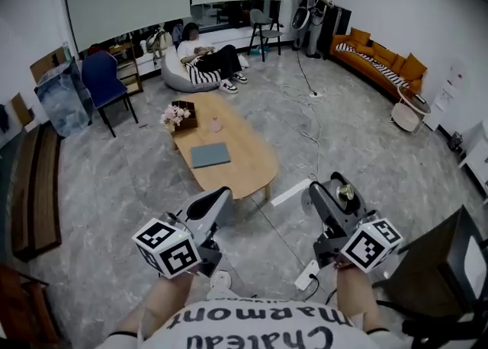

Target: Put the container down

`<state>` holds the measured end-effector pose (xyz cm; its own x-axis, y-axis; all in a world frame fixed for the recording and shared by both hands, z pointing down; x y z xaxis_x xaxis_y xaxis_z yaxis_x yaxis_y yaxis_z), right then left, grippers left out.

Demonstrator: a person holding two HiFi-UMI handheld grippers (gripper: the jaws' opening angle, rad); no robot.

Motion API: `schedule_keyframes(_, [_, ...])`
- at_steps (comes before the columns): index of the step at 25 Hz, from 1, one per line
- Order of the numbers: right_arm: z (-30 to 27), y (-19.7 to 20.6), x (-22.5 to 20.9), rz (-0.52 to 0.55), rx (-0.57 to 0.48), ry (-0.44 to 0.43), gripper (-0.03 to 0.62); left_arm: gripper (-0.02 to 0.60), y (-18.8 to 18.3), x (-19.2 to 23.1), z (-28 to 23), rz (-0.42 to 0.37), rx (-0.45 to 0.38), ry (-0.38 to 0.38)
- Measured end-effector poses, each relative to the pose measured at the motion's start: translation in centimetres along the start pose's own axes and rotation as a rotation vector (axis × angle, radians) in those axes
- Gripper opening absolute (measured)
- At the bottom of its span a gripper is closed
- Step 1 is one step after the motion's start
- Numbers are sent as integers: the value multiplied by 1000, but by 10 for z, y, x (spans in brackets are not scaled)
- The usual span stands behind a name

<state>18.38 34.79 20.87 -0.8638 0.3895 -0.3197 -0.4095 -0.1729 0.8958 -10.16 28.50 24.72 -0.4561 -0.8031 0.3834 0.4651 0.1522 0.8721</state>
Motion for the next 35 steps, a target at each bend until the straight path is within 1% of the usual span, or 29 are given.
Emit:
schedule_keyframes(4, [-54, -5, -8, 23, -46, 23, 336, 14, -27, 44, -40, -12, 21, 76])
schedule_keyframes(7, [-88, -4, -11, 36, -70, 38, 336, 14, -45, 75, -62, -18, 35, 113])
schedule_keyframes(12, [-136, 15, -19, 39, -91, 71, 336, 14, -65, 127, -88, -26, 49, 141])
schedule_keyframes(16, [-164, 34, -22, 34, -87, 86, 336, 14, -73, 155, -100, -31, 50, 174])
schedule_keyframes(20, [-187, 50, -25, 21, -62, 84, 336, 14, -73, 181, -106, -1, 52, 162])
schedule_keyframes(26, [-216, 74, -41, 17, -2, 67, 336, 14, -59, 213, -121, 48, 67, 147])
schedule_keyframes(30, [-243, 85, -68, 9, 18, 64, 336, 14, -49, 236, -141, 49, 75, 149])
schedule_keyframes(35, [-290, 94, -112, 0, 41, 34, 336, 14, -44, 273, -177, 45, 55, 106])
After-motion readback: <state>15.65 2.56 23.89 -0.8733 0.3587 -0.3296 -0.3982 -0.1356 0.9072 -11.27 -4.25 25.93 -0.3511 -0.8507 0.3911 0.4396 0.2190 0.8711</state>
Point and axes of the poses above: the fingertips, and each gripper's own axes: z backward along the fingers, x to its left, y out of its underside, the point moved 8 cm from there along z, backward along the fingers, and after that the axes turned 11 degrees about -x, right-handed, at the moved point
